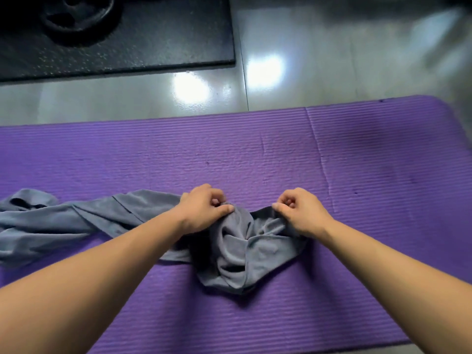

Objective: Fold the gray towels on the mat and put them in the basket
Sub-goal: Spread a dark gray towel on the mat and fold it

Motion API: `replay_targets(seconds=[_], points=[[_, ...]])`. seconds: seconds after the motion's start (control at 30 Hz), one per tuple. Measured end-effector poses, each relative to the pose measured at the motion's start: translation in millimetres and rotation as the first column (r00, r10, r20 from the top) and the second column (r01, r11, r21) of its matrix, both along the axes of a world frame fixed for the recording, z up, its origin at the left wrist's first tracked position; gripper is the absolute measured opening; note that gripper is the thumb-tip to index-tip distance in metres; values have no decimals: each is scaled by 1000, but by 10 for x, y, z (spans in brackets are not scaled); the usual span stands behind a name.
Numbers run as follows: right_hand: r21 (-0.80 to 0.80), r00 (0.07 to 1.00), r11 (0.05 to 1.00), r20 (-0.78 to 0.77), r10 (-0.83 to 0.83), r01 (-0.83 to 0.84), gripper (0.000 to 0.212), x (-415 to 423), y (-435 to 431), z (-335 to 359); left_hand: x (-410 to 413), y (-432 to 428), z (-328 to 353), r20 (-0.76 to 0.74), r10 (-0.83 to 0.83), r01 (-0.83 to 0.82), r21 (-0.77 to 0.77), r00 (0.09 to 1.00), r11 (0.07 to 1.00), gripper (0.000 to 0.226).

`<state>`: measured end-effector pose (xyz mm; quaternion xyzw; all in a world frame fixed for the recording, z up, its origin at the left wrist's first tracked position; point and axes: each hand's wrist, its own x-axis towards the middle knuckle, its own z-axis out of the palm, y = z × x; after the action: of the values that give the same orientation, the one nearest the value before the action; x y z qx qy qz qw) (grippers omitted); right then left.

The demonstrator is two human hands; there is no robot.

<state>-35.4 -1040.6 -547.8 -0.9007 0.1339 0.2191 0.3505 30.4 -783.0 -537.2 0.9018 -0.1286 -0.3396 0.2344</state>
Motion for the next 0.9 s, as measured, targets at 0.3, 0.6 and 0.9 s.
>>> replay_targets(seconds=[0.3, 0.6, 0.9], points=[[101, 592, 646, 312, -743, 757, 19, 653, -996, 98, 58, -447, 410, -124, -88, 60, -212, 988, 975, 30], [-295, 949, 946, 315, -33, 131, 23, 591, -615, 156, 381, 17, 536, -88, -12, 19, 74, 996, 997, 25], [-91, 868, 872, 88, 488, -481, 45, 438, -273, 4, 211, 907, 248, -213, -187, 248, 312, 959, 917, 21]])
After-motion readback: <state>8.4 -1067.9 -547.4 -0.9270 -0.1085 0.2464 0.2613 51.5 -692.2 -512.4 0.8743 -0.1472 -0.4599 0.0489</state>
